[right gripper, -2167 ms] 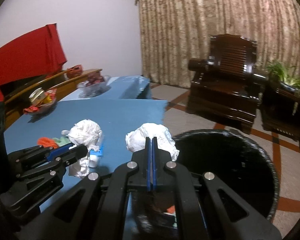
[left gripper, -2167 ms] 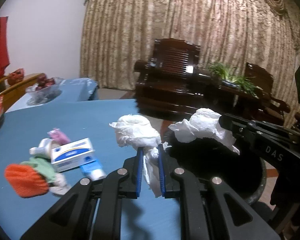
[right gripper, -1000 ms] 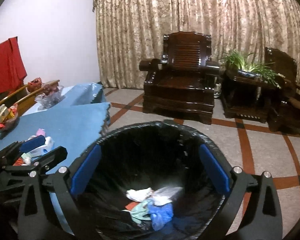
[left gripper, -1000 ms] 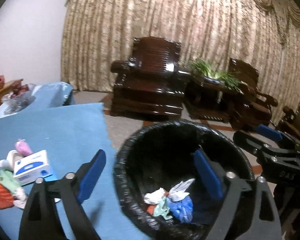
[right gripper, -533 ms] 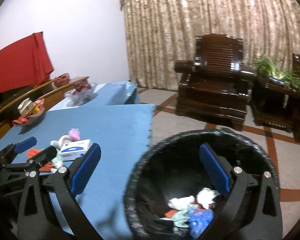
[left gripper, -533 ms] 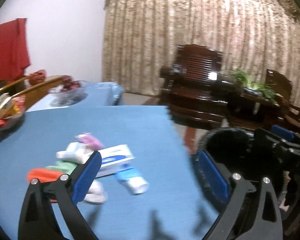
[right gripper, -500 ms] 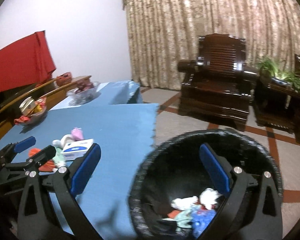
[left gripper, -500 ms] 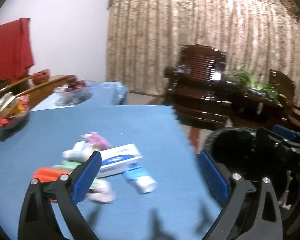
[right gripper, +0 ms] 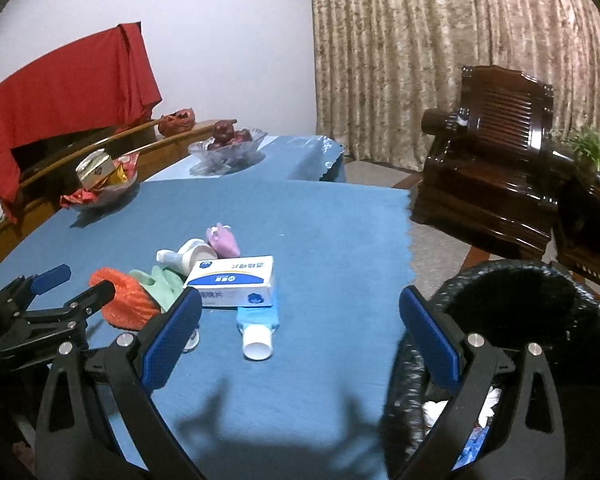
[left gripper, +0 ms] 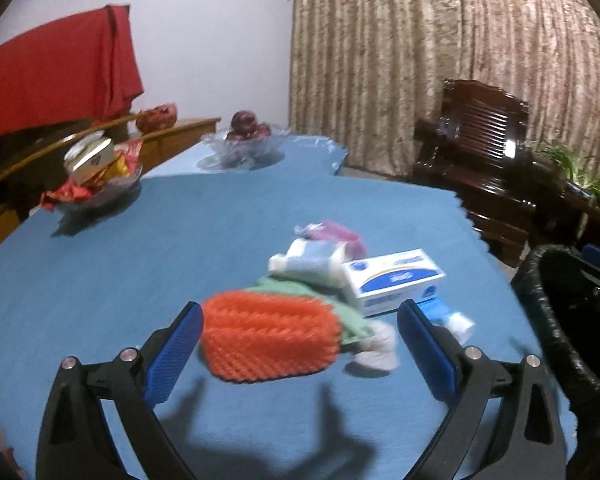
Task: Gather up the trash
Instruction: 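Return to the table and grasp the orange foam net with the left tool, then grasp the green glove with the right tool while the left tool holds the orange net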
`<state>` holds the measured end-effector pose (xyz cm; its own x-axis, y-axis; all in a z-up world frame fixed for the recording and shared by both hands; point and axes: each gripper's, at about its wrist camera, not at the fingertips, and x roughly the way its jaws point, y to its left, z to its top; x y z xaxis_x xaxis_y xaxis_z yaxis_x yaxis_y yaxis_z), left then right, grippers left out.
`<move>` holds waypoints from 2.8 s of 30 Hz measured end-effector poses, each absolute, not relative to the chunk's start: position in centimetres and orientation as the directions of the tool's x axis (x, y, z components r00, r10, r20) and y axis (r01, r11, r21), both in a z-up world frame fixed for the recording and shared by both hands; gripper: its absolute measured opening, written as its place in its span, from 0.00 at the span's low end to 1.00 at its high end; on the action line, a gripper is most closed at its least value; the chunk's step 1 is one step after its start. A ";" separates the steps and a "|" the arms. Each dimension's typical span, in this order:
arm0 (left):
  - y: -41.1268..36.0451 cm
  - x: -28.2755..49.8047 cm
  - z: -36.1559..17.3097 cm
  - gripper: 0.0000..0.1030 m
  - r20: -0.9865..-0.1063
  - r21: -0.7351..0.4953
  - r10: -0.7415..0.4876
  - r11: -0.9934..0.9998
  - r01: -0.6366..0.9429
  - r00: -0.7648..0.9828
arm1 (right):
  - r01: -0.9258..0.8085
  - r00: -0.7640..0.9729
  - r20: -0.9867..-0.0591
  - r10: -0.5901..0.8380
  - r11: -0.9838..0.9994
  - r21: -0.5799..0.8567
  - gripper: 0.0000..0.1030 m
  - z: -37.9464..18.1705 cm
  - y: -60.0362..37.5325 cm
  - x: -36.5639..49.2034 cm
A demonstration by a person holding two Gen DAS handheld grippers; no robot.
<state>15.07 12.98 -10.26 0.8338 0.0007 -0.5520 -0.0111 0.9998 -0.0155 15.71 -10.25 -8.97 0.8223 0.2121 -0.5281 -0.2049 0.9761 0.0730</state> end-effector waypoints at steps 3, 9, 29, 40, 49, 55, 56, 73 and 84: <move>13.7 15.8 -11.5 0.93 -0.576 -0.029 0.005 0.999 -0.026 0.817 | -0.210 0.816 -0.537 0.214 0.975 0.069 0.93 -9.5 -9.5 16.3; 13.1 16.7 -12.6 0.93 -0.602 -0.013 0.017 0.999 -0.031 0.799 | -0.218 0.805 -0.554 0.212 0.974 0.056 0.93 -10.5 -8.7 17.1; 14.9 18.2 -14.7 0.61 -0.675 -0.048 0.035 0.995 -0.090 0.737 | -0.243 0.784 -0.579 0.226 0.969 0.048 0.93 -12.4 -7.4 17.8; 16.2 17.3 -15.4 0.49 -0.702 -0.082 0.025 0.990 -0.115 0.711 | -0.277 0.771 -0.587 0.247 0.960 0.039 0.93 -12.8 -5.8 17.9; 16.8 17.4 -15.4 0.28 -0.700 -0.114 0.002 0.987 -0.115 0.714 | -0.316 0.756 -0.590 0.284 0.947 0.052 0.93 -13.0 -4.3 18.4; 16.9 16.7 -14.5 0.23 -0.687 -0.111 -0.010 0.990 -0.091 0.727 | -0.355 0.731 -0.597 0.330 0.931 0.080 0.84 -13.5 -2.5 18.9; 16.9 16.6 -14.3 0.23 -0.685 -0.110 -0.013 0.990 -0.086 0.728 | -0.365 0.722 -0.603 0.340 0.927 0.085 0.82 -13.7 -2.0 19.1; 18.5 15.5 -14.7 0.22 -0.687 -0.094 -0.005 0.992 -0.081 0.726 | -0.401 0.614 -0.705 0.355 0.910 0.109 0.53 -16.7 2.9 21.6; 18.8 15.5 -14.8 0.22 -0.688 -0.095 -0.003 0.992 -0.086 0.725 | -0.420 0.587 -0.717 0.375 0.899 0.126 0.28 -16.9 3.1 21.6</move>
<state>15.48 18.76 -14.84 0.7254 -0.0028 -0.6883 -0.0865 0.9917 -0.0952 21.64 3.12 -16.86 0.5872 0.3752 -0.7172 -0.4199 0.8987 0.1264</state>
